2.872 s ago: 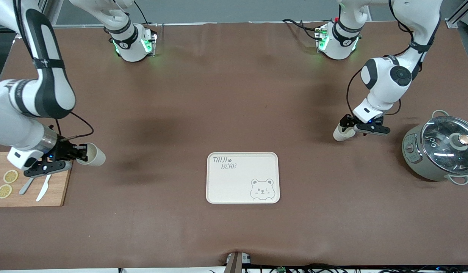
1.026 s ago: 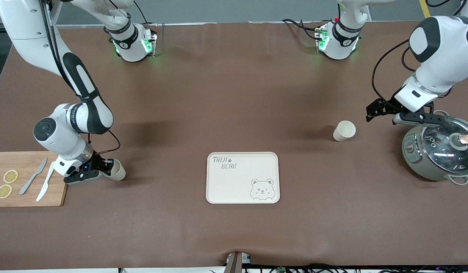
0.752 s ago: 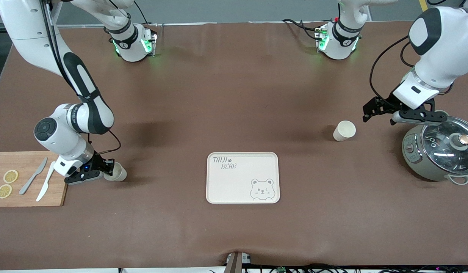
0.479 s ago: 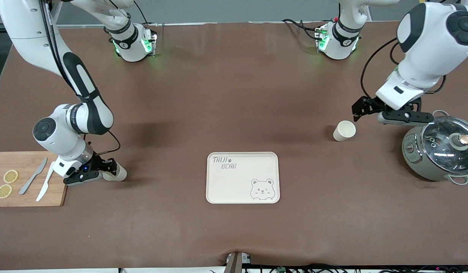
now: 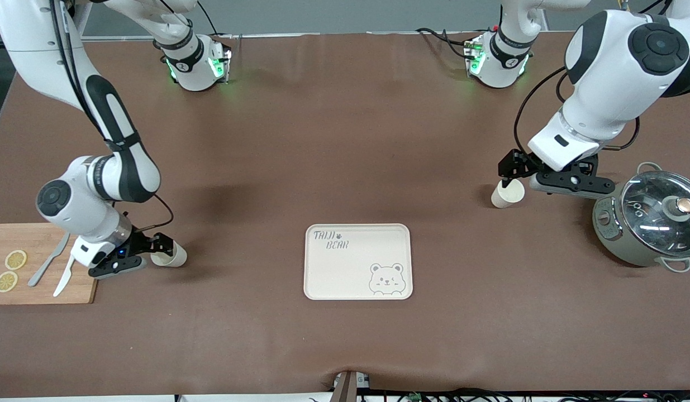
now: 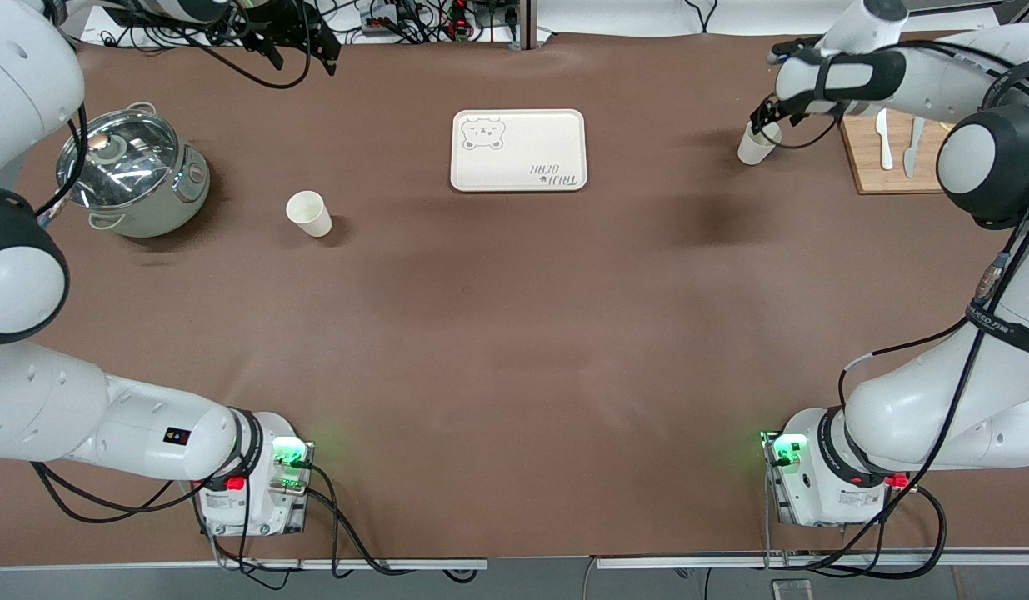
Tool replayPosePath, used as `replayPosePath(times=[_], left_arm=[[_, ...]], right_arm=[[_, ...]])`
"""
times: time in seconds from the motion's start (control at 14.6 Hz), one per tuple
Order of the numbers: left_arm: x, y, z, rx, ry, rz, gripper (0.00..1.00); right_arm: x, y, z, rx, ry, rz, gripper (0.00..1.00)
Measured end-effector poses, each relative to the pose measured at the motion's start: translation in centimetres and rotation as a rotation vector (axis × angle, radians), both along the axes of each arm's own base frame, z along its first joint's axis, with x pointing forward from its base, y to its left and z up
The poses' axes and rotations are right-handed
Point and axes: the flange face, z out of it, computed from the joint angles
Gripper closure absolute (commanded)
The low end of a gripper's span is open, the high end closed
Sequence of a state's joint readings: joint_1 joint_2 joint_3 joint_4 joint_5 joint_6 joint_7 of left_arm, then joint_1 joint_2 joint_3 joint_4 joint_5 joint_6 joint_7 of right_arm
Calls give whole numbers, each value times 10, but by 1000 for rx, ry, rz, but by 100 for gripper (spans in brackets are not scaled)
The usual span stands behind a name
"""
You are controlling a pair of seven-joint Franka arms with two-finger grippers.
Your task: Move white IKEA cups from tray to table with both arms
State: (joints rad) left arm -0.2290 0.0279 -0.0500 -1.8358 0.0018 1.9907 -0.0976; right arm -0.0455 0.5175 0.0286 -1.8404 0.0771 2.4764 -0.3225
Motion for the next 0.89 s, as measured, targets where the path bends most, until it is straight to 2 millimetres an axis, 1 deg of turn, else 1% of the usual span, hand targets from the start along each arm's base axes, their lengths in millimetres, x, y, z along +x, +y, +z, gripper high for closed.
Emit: replayPosePath(times=[0.14, 0.21, 0.34, 0.41, 0.55, 0.75, 0.89], left_arm=[[6, -7, 10, 4, 18, -9, 0], [8, -9, 19, 5, 26, -9, 0], [12, -6, 43, 3, 26, -1, 0], [12, -3, 58, -1, 23, 5, 0], [10, 6, 86, -3, 27, 19, 0], [5, 17, 115, -3, 30, 36, 0], [0, 25, 129, -17, 15, 48, 0]], right_arm=[[14, 0, 26, 5, 13, 3, 0], [19, 0, 36, 8, 21, 1, 0], [27, 1, 59, 16, 61, -15, 0], [30, 1, 75, 19, 90, -21, 0], [35, -3, 115, 20, 154, -19, 0], [29, -9, 175, -3, 219, -27, 0], [17, -10, 214, -17, 231, -58, 0]])
